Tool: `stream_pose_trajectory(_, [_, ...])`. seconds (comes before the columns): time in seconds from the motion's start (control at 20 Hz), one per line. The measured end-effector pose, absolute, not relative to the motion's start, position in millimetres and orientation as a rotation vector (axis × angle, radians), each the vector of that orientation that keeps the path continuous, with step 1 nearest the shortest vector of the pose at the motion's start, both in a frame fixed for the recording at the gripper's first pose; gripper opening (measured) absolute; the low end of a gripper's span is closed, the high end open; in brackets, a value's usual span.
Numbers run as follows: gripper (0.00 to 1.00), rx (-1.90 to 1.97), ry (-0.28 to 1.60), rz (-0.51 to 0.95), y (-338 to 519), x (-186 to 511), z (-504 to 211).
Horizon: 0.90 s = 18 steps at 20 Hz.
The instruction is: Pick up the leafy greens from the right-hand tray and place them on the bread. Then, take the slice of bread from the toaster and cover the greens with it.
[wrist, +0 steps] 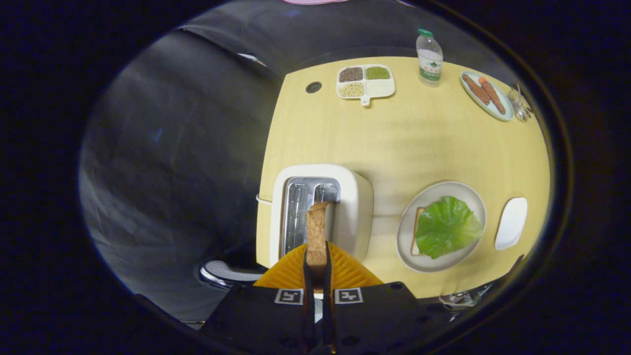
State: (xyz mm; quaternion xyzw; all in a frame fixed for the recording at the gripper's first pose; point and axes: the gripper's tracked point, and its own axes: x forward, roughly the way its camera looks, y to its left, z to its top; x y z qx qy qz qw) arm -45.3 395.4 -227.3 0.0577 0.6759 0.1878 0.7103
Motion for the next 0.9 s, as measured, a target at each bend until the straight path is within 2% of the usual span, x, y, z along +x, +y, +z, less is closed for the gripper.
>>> stream_pose_trajectory(0.3, [0.09,0.311,1.517,0.533,382,-44,-177])
stream_pose_trajectory(0.6, [0.09,0.419,1.496,0.647,327,-44,-141])
stream_pose_trajectory(0.9, [0.09,0.525,1.399,0.655,250,-24,-155])
